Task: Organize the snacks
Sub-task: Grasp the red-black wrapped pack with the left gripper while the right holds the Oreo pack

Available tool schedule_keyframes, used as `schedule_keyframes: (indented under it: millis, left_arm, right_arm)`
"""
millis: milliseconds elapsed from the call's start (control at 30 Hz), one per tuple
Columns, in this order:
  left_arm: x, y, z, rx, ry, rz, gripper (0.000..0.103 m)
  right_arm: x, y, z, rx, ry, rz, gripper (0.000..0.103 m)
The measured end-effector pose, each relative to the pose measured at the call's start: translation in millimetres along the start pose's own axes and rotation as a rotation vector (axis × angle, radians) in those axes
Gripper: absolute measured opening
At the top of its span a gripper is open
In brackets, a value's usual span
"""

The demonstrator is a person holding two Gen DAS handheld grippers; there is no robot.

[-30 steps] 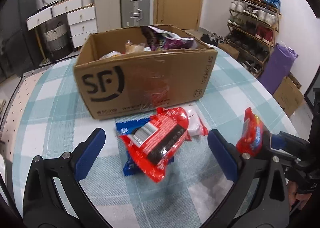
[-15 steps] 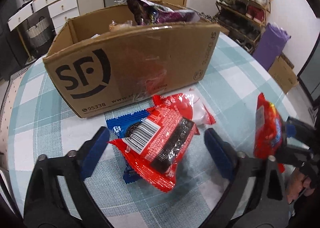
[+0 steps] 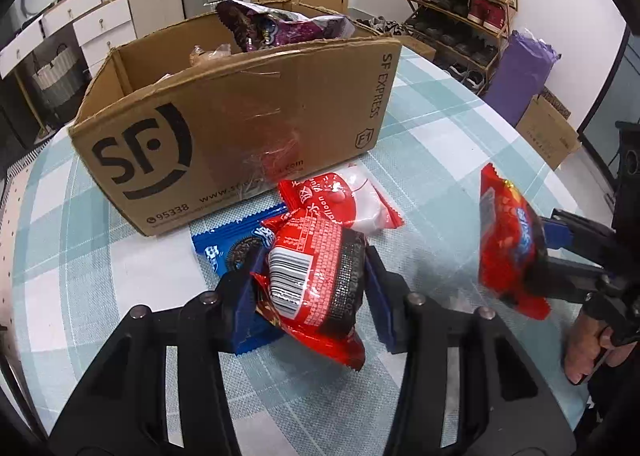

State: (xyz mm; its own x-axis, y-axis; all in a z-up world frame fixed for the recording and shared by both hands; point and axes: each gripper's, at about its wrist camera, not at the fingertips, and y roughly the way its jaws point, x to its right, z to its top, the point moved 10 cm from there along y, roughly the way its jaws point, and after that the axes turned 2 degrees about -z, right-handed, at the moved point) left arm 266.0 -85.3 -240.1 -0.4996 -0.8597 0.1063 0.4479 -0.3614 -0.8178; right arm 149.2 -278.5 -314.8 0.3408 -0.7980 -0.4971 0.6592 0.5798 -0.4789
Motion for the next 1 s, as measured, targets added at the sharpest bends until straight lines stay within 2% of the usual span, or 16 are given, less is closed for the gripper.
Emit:
schedule_keyframes:
  millis: [67, 200, 267, 433, 533, 600, 667, 767, 1000]
  left_arm:
    - [-1, -8, -1, 0.013, -0.019, -0.015, 0.046]
    - [-3, -31, -5, 0.044, -0.027, 0.000, 0.046]
    - [-6, -47, -10, 0.072, -0.065, 0.011, 0.046]
    - [-12, -65, -33, 0.081, -0.142, 0.027, 0.046]
    - [-13, -73, -48, 0.081, -0.184, 0.005, 0.046]
    - [-15, -80, -56, 0.093, -0.188, 0.008, 0.046]
    - [-13, -92, -62, 0.116, -0.200, -0.011, 0.046]
    - [-10, -97, -69, 0.136, -0.211, -0.011, 0.046]
    - [-15, -118, -85, 0.160, -0.237, -0.025, 0.046]
  right_arm:
    - [1, 0, 0, 0.003, 0.005, -0.001, 0.049]
    - [3, -1, 1, 0.006, 0.012, 0.004, 0.049]
    - [2, -2, 2, 0.015, 0.007, 0.004, 0.049]
    - [-14, -4, 1, 0.027, -0.068, -0.003, 0.047]
    - [-15, -5, 0, 0.026, -0.101, -0.041, 0.047]
    - [-15, -5, -1, 0.006, -0.127, -0.068, 0.049]
    - [-14, -1, -5, -0.032, -0.163, -0.102, 0.061]
    - [-11, 11, -11, -0.099, -0.221, -0.139, 0.068]
    - [1, 45, -29, -0.278, -0.330, -0.191, 0.069]
